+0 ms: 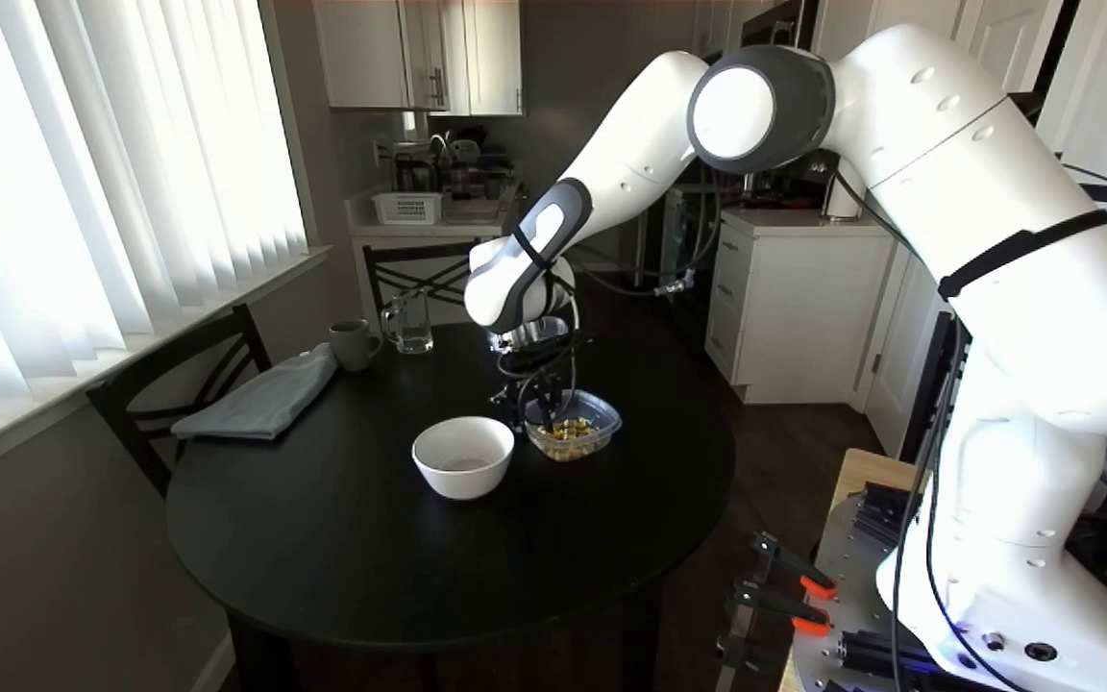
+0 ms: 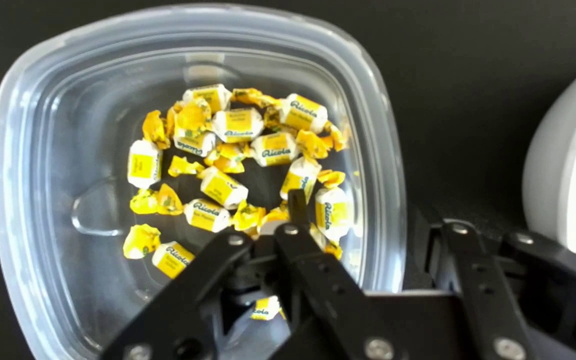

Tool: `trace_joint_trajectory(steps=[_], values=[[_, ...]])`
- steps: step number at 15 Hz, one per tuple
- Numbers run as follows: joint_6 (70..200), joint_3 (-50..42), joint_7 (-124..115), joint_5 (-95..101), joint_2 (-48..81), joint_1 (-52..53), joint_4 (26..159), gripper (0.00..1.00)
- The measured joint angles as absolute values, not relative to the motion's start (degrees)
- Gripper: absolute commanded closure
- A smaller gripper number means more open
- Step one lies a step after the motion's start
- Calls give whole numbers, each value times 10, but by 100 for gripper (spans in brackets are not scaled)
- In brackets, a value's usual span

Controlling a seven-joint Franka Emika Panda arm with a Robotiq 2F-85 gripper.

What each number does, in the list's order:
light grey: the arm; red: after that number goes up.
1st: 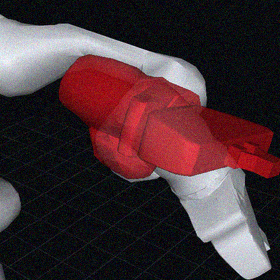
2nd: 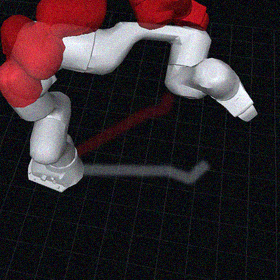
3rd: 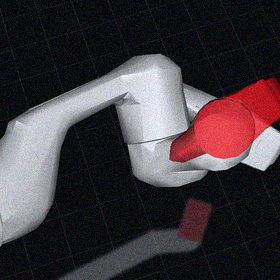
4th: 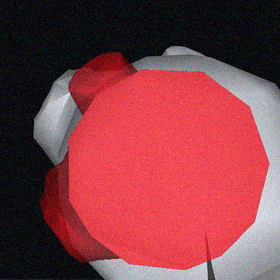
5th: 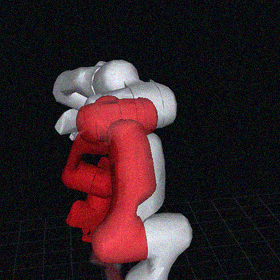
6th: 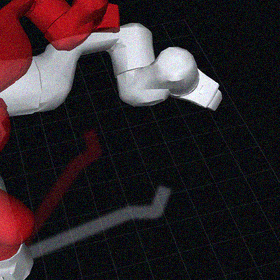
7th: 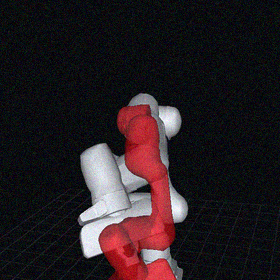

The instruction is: Pour the contents in the clear bowl into the white bowl.

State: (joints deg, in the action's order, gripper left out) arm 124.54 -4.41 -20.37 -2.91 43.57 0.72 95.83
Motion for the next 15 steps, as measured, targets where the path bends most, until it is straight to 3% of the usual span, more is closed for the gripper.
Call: trace_joint_trajectory(steps=[2,5,15], values=[[1245,-43,-204,-29,437,7,958,92],[1247,-42,-204,-30,437,7,958,99],[1334,-55,-244,-64,426,7,965,96]])
